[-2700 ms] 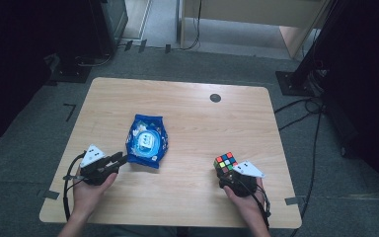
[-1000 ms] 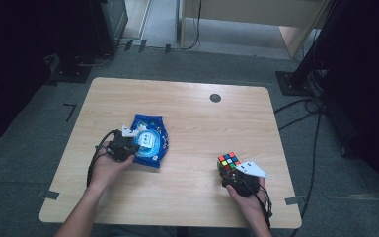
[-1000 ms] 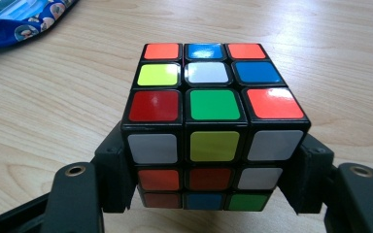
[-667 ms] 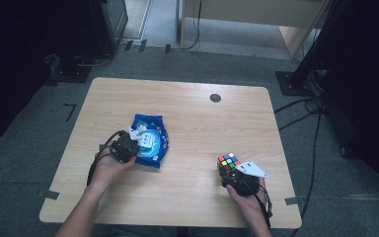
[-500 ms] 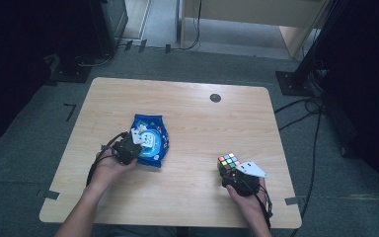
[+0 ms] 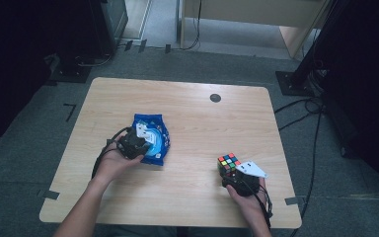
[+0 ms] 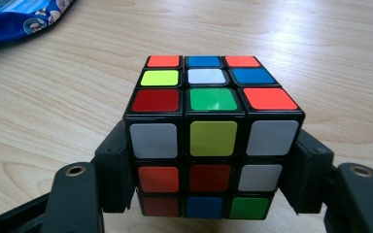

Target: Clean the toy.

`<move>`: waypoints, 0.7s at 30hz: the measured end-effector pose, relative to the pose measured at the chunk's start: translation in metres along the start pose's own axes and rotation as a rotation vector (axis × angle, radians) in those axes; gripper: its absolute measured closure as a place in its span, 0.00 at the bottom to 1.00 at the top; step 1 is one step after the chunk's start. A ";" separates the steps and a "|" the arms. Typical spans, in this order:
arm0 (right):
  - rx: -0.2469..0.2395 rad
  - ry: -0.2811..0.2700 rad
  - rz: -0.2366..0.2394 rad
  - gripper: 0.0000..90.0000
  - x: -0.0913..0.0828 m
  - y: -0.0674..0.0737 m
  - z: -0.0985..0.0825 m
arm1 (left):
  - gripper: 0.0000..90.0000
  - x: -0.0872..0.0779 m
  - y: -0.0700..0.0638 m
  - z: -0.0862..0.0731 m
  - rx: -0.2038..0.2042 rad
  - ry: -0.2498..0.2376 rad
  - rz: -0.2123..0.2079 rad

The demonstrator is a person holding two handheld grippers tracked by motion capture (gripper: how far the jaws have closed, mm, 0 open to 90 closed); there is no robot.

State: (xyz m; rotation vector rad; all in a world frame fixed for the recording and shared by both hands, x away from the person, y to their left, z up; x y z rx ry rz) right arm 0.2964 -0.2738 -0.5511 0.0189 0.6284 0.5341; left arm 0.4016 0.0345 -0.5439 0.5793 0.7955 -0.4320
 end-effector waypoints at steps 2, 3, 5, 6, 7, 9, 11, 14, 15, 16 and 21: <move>-0.001 0.001 0.000 0.38 0.000 0.000 0.000 | 0.75 0.001 0.003 0.003 -0.032 -0.025 0.009; 0.000 0.002 -0.002 0.38 -0.001 -0.001 -0.001 | 0.74 0.001 0.005 0.004 -0.038 -0.036 0.022; 0.001 0.003 -0.002 0.38 -0.001 -0.001 -0.001 | 0.72 0.002 0.008 0.007 -0.061 -0.051 0.034; 0.001 0.004 -0.001 0.38 -0.001 -0.001 -0.001 | 0.71 0.003 0.009 0.008 -0.069 -0.061 0.036; 0.002 0.006 0.000 0.38 0.000 -0.001 -0.001 | 0.70 0.005 0.009 0.009 -0.079 -0.066 0.037; 0.001 0.010 0.001 0.38 0.000 0.000 -0.002 | 0.64 0.009 0.011 0.010 -0.103 -0.062 0.051; -0.007 0.009 0.001 0.38 0.001 0.001 -0.002 | 0.59 0.014 0.010 0.008 -0.108 -0.035 0.057; -0.006 0.011 0.006 0.38 0.002 0.003 -0.002 | 0.57 0.020 0.008 0.005 -0.100 -0.010 0.087; -0.008 0.014 0.006 0.38 0.002 0.003 -0.003 | 0.61 0.020 0.010 0.005 -0.108 -0.009 0.098; -0.009 0.013 0.006 0.38 0.003 0.003 -0.003 | 0.68 0.020 0.011 0.005 -0.114 -0.013 0.112; -0.011 0.010 0.010 0.38 0.004 0.004 -0.003 | 1.00 0.014 0.014 0.010 -0.094 -0.074 0.131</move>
Point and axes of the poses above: each handheld gripper's, and its own axes: x roughly forward along the jaws, z roughly out of its top, y roughly to its left, the point moved 9 cm from there along x, roughly forward along the jaws, and after that the axes turned 14 degrees about z, right-handed, at the moved point
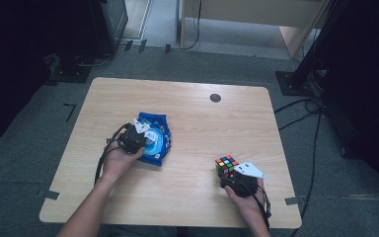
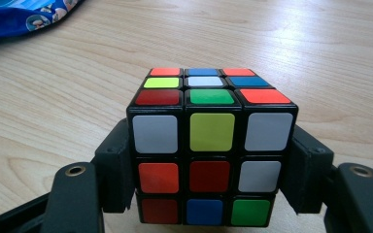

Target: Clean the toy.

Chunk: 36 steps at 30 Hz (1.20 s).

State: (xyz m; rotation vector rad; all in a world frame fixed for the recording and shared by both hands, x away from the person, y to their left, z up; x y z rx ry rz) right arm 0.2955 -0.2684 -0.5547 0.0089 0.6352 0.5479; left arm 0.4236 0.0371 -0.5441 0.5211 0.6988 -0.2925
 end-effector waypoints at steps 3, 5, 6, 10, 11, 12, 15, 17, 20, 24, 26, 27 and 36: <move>0.002 0.000 0.001 0.38 0.000 0.000 0.000 | 1.00 -0.007 0.002 0.006 -0.029 -0.040 -0.015; 0.002 0.000 0.000 0.38 0.000 0.000 0.000 | 1.00 -0.009 0.004 0.008 -0.043 -0.051 -0.029; 0.002 0.000 0.001 0.38 0.000 0.000 0.000 | 1.00 -0.015 0.006 0.013 -0.091 -0.082 -0.058; 0.002 0.000 0.001 0.38 0.000 0.000 0.000 | 1.00 -0.030 0.016 0.026 -0.214 -0.162 -0.154; 0.002 0.000 0.001 0.38 0.000 0.000 0.000 | 1.00 -0.030 0.016 0.026 -0.214 -0.162 -0.154; 0.002 0.000 0.002 0.38 0.000 0.000 0.000 | 1.00 -0.038 0.022 0.033 -0.248 -0.226 -0.161; 0.004 -0.001 0.000 0.38 0.000 -0.001 0.000 | 1.00 -0.046 0.027 0.040 -0.269 -0.291 -0.161; 0.006 -0.002 0.000 0.38 0.000 -0.001 0.000 | 1.00 -0.051 0.033 0.046 -0.297 -0.343 -0.133; 0.007 -0.002 -0.001 0.38 0.000 -0.001 0.000 | 1.00 -0.050 0.035 0.047 -0.307 -0.354 -0.128; 0.005 -0.001 -0.001 0.38 0.000 -0.001 0.000 | 1.00 -0.055 0.036 0.049 -0.286 -0.428 -0.058; 0.006 -0.003 0.001 0.38 0.000 -0.001 0.000 | 1.00 -0.060 0.038 0.052 -0.254 -0.490 0.006; 0.006 -0.003 0.001 0.38 0.000 -0.002 0.000 | 1.00 -0.064 0.038 0.054 -0.207 -0.540 0.055; 0.006 -0.002 0.000 0.38 -0.001 -0.002 0.000 | 1.00 -0.077 0.046 0.060 -0.383 -0.644 -0.133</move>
Point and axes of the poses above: each handheld gripper's, and its own axes: x roughly forward along the jaws, z roughly out of its top, y roughly to its left, the point moved 9 cm from there along x, roughly forward along the jaws, and after that the axes turned 14 degrees about z, right-handed, at the moved point
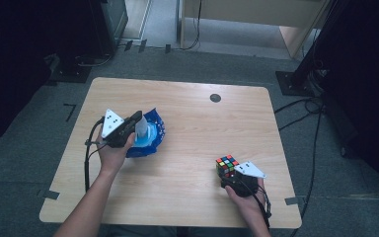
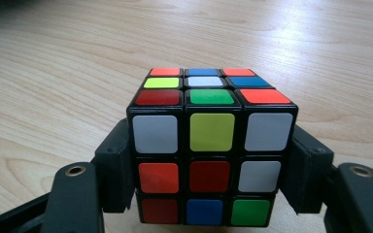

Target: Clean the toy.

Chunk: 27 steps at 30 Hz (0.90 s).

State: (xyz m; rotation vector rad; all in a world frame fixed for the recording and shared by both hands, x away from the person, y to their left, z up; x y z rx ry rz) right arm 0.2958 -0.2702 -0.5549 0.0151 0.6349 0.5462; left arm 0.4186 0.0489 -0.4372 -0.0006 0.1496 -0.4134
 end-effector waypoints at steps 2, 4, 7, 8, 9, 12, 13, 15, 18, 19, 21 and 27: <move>0.001 -0.001 0.002 0.38 0.000 0.000 0.000 | 1.00 -0.008 0.002 0.008 -0.064 -0.067 -0.036; -0.001 -0.002 0.002 0.38 0.000 0.000 0.000 | 1.00 -0.010 0.003 0.009 0.017 -0.076 0.025; 0.004 -0.003 0.001 0.38 0.001 0.000 0.000 | 1.00 -0.005 -0.006 -0.006 0.256 -0.017 0.091; 0.004 -0.003 0.001 0.38 0.001 0.000 0.000 | 1.00 -0.005 -0.006 -0.006 0.256 -0.017 0.091; 0.002 -0.002 0.000 0.38 0.001 0.000 0.000 | 1.00 -0.003 -0.010 -0.011 0.279 0.009 0.068; -0.005 -0.001 0.001 0.38 0.001 0.002 0.000 | 1.00 0.003 -0.010 -0.020 0.094 0.091 -0.024; -0.005 -0.001 0.001 0.38 0.001 0.002 0.000 | 1.00 0.005 -0.001 -0.017 -0.010 0.107 -0.004; -0.004 -0.001 -0.001 0.38 0.001 0.002 0.000 | 1.00 0.006 0.019 -0.012 -0.133 0.118 0.078; 0.000 -0.002 0.002 0.38 0.001 0.002 0.000 | 1.00 0.003 0.027 -0.007 -0.050 0.090 0.154; 0.000 -0.003 0.001 0.38 0.001 0.001 0.000 | 1.00 0.001 0.025 -0.004 -0.040 0.080 0.128; 0.000 -0.005 0.004 0.38 0.001 0.001 0.000 | 1.00 -0.003 0.020 -0.001 -0.049 0.058 0.076; -0.011 -0.001 0.000 0.38 0.001 0.002 0.000 | 1.00 -0.003 0.012 -0.019 -0.005 0.119 0.032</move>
Point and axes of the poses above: each handheld gripper's, and its own axes: x roughly forward along the jaws, z roughly out of its top, y roughly to its left, the point moved 9 cm from there along x, roughly forward along the jaws, and after that the axes turned 14 degrees about z, right-handed, at the moved point
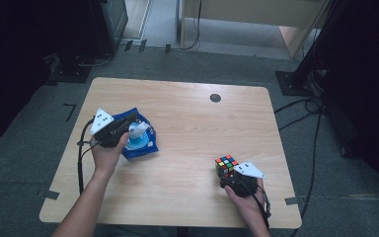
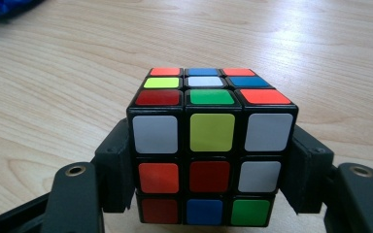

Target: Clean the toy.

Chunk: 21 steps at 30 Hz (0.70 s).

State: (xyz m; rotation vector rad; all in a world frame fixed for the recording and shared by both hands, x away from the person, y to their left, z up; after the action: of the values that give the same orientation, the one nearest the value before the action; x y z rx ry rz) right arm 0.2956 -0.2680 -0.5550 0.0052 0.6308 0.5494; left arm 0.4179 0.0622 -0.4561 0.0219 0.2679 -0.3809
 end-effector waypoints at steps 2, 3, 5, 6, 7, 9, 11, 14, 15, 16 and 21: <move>0.002 0.003 0.000 0.38 0.000 0.000 0.000 | 0.97 -0.001 0.000 -0.007 -0.015 0.016 -0.001; 0.003 0.002 0.000 0.38 0.000 0.000 0.000 | 0.91 -0.002 0.002 -0.010 -0.021 0.020 0.002; 0.009 0.002 -0.001 0.38 -0.001 0.000 -0.001 | 0.84 -0.003 0.003 -0.012 -0.027 0.027 0.010; 0.009 0.001 -0.001 0.38 -0.001 0.000 0.000 | 0.81 -0.006 0.006 -0.017 -0.036 0.034 0.012; 0.009 0.001 -0.001 0.38 -0.001 0.000 0.000 | 0.78 -0.008 0.008 -0.020 -0.029 0.043 0.024; 0.006 0.000 0.000 0.38 0.000 -0.001 0.000 | 0.67 -0.011 0.012 -0.025 -0.046 0.051 0.036; 0.005 0.000 0.000 0.38 0.000 -0.001 0.000 | 0.58 -0.013 0.014 -0.030 -0.059 0.068 0.038; 0.006 0.000 -0.001 0.38 0.000 -0.001 0.000 | 0.48 -0.015 0.014 -0.041 -0.062 0.097 0.046; 0.005 0.000 -0.001 0.38 0.000 -0.001 0.000 | 0.46 -0.015 0.014 -0.046 -0.054 0.111 0.045; 0.005 0.000 -0.001 0.38 0.000 0.000 0.000 | 0.43 -0.014 0.013 -0.051 -0.045 0.126 0.053; 0.008 0.000 -0.001 0.38 0.000 0.000 0.000 | 0.31 -0.005 0.016 -0.076 -0.023 0.229 0.109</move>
State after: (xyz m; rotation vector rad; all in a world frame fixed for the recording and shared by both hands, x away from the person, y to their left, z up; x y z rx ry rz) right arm 0.2957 -0.2684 -0.5552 0.0124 0.6328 0.5456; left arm 0.4002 0.0845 -0.5290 0.0580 0.4956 -0.2668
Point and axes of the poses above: each handheld gripper's, and its own axes: x roughly forward along the jaws, z roughly out of its top, y roughly to its left, the point moved 9 cm from there along x, roughly forward along the jaws, and after that the axes turned 14 degrees about z, right-handed, at the moved point
